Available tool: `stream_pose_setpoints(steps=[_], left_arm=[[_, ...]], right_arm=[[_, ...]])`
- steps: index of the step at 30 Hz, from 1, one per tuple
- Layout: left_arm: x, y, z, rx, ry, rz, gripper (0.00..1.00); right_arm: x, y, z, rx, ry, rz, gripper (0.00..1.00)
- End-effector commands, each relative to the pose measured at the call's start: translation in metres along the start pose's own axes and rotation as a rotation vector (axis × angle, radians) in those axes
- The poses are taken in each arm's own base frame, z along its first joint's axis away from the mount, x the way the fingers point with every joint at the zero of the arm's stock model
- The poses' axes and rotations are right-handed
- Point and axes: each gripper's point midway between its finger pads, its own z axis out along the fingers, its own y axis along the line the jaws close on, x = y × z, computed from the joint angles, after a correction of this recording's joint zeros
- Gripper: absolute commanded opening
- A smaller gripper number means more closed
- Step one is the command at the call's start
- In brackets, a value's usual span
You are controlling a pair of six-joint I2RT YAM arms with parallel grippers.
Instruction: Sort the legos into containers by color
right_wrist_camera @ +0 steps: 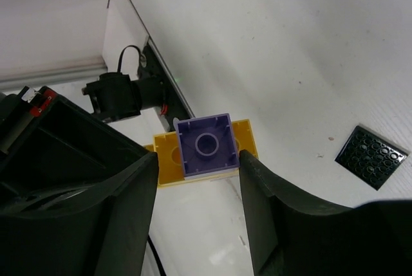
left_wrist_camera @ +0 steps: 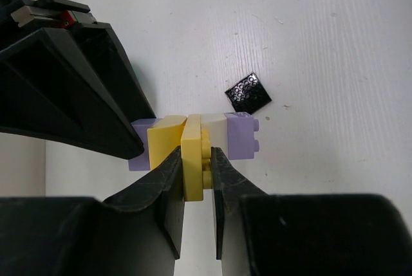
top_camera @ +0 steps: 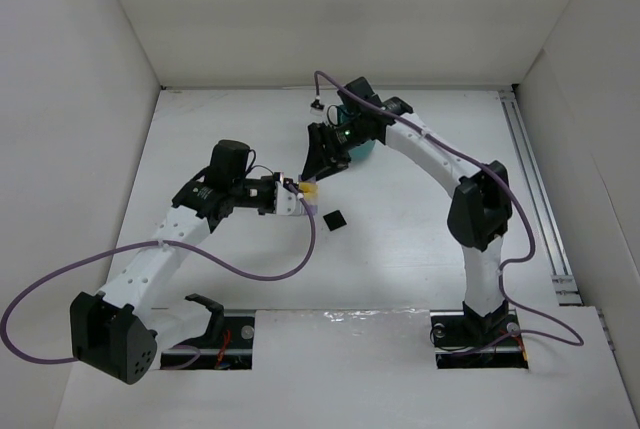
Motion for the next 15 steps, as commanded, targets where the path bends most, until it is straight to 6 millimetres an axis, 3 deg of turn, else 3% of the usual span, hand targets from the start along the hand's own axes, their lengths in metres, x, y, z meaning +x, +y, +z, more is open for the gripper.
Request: stream_pose_setpoints(steps=[1, 3, 11, 15], left_arm=[[-0.013, 0.005, -0.001, -0.006, -0.04, 0.048, 0.0], [-0.01, 0.002, 0.0, -0.001, -0.037, 0.051, 0.0], [-0.012, -0.004, -0.001, 0.011, -0.04, 0.069, 0.0], [-0.01, -0.012, 0.001, 0.039, -0.036, 0.073, 0.0]], right_arm=[[0.007, 0.016, -0.001, -0.06, 0.064, -0.031, 0.57], [0.011, 0.013, 0.002, -0.067, 0.082, -0.022, 0.53], [0.005, 0.018, 0.0, -0.073, 0.066, -0.031, 0.12], [-0.011, 0.017, -0.007, -0.061, 0.003, -0.02, 0.04]])
